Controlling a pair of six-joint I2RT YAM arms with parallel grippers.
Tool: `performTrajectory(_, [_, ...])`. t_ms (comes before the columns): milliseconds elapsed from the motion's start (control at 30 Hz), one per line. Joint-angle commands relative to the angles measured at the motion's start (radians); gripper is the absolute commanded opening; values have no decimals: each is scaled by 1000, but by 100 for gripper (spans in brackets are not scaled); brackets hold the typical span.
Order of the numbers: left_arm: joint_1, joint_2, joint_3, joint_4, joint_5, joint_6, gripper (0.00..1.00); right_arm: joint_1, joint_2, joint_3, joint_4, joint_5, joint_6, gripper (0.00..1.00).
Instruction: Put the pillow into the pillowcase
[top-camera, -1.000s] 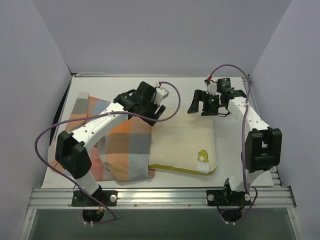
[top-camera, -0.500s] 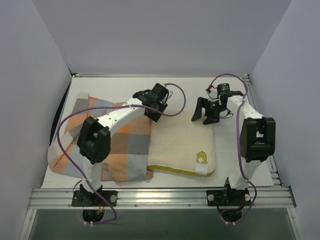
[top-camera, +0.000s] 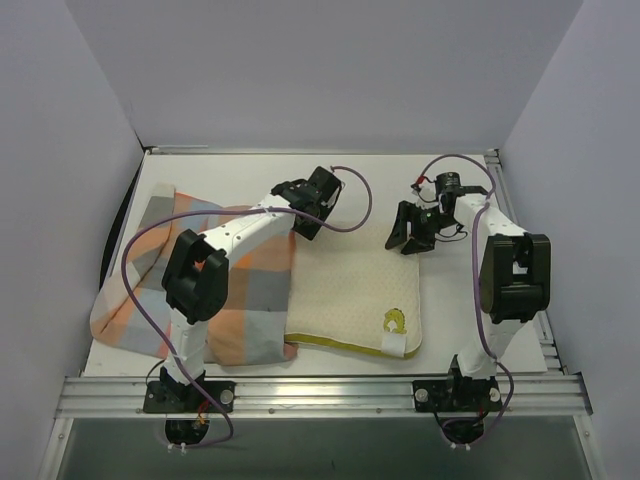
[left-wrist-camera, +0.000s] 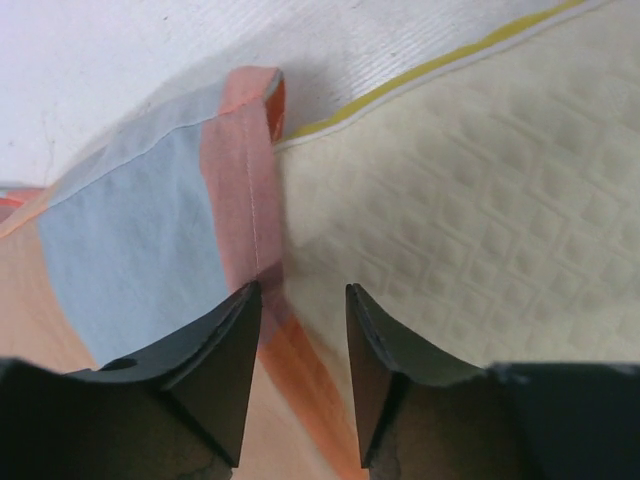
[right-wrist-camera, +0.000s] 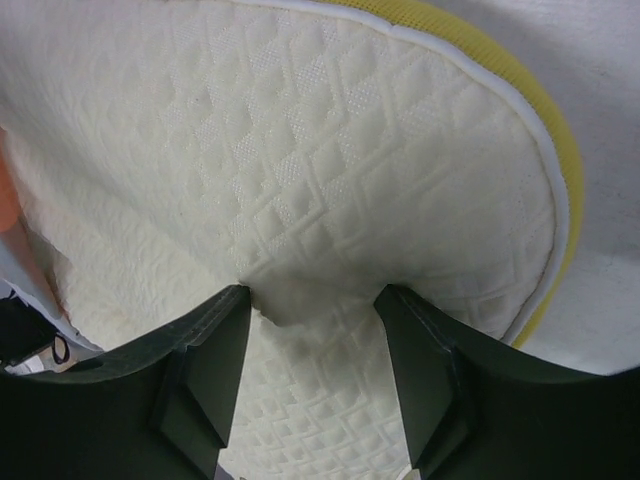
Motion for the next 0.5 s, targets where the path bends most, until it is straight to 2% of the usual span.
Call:
performTrajectory(0, [6, -47, -3, 31, -104, 10, 49, 1, -12, -30, -72, -27, -21, 57])
performTrajectory(233, [9, -54, -58, 33, -175, 34, 51, -1, -29, -42, -77, -7, -31, 66])
performTrajectory(367, [3, -94, -70, 56, -108, 86, 52, -2, -40, -59, -84, 5, -43, 70])
performTrajectory(467, [-17, -120, -80, 88, -123, 129, 54, -8, -51, -67, -97, 1, -57, 72])
